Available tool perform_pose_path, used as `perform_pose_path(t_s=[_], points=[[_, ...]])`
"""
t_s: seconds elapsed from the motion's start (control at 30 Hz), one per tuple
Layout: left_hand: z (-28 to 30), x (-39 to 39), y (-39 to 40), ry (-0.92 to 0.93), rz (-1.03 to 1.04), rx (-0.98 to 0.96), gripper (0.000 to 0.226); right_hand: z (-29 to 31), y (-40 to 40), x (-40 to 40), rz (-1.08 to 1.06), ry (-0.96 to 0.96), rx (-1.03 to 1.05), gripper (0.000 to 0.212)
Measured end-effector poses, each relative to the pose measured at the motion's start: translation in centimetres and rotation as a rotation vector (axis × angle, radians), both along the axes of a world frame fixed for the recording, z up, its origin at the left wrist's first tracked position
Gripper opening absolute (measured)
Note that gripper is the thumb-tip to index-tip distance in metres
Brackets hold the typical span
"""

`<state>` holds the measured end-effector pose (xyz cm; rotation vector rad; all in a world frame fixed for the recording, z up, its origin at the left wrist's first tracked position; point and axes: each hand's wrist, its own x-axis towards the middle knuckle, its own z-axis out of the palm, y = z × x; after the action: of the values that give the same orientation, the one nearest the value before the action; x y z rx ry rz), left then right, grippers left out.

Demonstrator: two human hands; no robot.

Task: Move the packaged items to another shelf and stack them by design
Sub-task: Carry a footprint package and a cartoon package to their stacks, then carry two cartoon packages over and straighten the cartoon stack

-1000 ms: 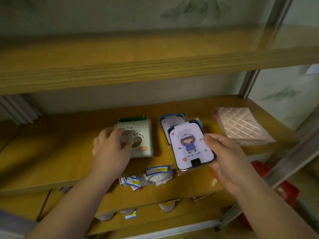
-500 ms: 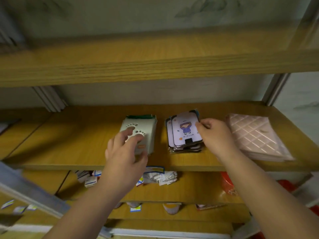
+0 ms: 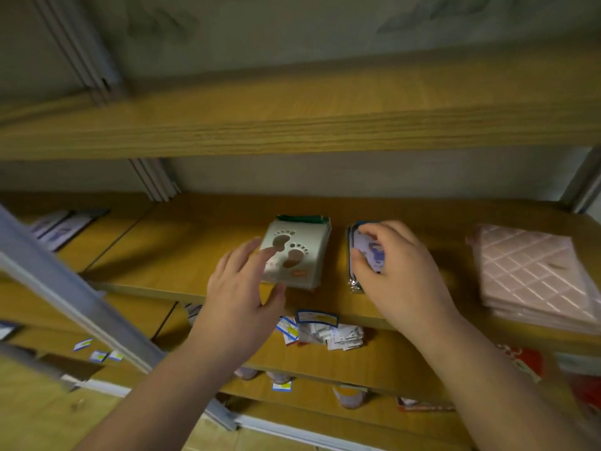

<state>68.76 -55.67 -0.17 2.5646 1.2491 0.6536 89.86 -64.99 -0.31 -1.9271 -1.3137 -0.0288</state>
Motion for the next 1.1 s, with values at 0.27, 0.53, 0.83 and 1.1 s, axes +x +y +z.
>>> perform_pose_path(t_s=[0.27, 0.53, 0.83, 1.1], points=[[1.2, -5.8, 1.4, -0.014, 0.044, 0.054, 0.062, 1.3, 2.3, -5.8, 0.1, -0.074, -0.019, 0.045], [1.2, -15.9, 3.7, -0.105, 0.144, 0.064, 0.06, 1.6, 5.7, -15.0, 0.214, -0.121, -0.092, 0.056], [1.3, -35.8, 8.1, -0.171, 0.294, 0.036, 0.058, 1.9, 12.3, -32.9, 0.325, -0.06, -0.109, 0.053], [0.6, -49.5, 12.4, -0.165, 0.342, 0.03, 0.055, 1.6, 17.8, -46.3, 0.368, -0.077, -0.096, 0.051]])
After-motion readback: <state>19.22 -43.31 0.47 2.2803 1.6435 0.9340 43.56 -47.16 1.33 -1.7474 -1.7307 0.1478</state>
